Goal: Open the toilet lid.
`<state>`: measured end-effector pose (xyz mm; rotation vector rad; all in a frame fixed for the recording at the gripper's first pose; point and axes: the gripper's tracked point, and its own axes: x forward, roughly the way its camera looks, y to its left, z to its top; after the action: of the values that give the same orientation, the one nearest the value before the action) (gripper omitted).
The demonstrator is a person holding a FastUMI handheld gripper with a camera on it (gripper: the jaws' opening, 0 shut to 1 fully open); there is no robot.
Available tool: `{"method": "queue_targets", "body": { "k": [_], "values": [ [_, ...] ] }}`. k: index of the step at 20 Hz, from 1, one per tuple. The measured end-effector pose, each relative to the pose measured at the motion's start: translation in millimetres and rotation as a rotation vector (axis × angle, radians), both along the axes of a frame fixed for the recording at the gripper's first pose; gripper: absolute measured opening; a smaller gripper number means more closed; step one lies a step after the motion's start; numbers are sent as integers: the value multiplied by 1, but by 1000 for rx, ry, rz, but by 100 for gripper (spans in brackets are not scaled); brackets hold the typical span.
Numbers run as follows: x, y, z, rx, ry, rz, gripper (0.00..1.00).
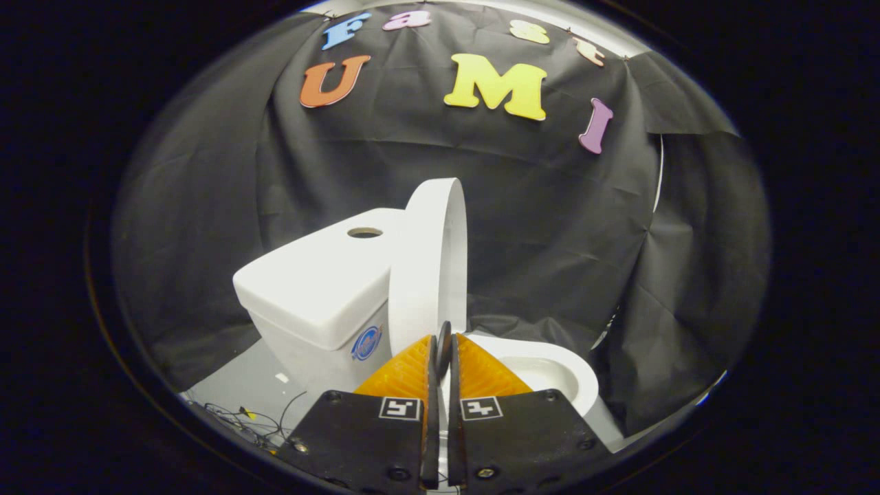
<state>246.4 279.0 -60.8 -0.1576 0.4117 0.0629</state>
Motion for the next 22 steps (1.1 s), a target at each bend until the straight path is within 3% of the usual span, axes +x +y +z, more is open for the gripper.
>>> {"method": "queue_targets", "body": {
  "k": [9,12,15,18,20,21,22],
  "values": [
    [6,3,-3,-42,72,10,10],
    [-3,-1,-26,-99,192,28,15],
    [-11,4,-32,-21,222,85,17],
    [-30,1,-25,-7,167,144,43],
    [-44,-16,8,-14,56,146,58],
    [-56,-23,22,0,-3,159,58],
    [-67,-30,35,13,-50,165,68]
  ]
}}
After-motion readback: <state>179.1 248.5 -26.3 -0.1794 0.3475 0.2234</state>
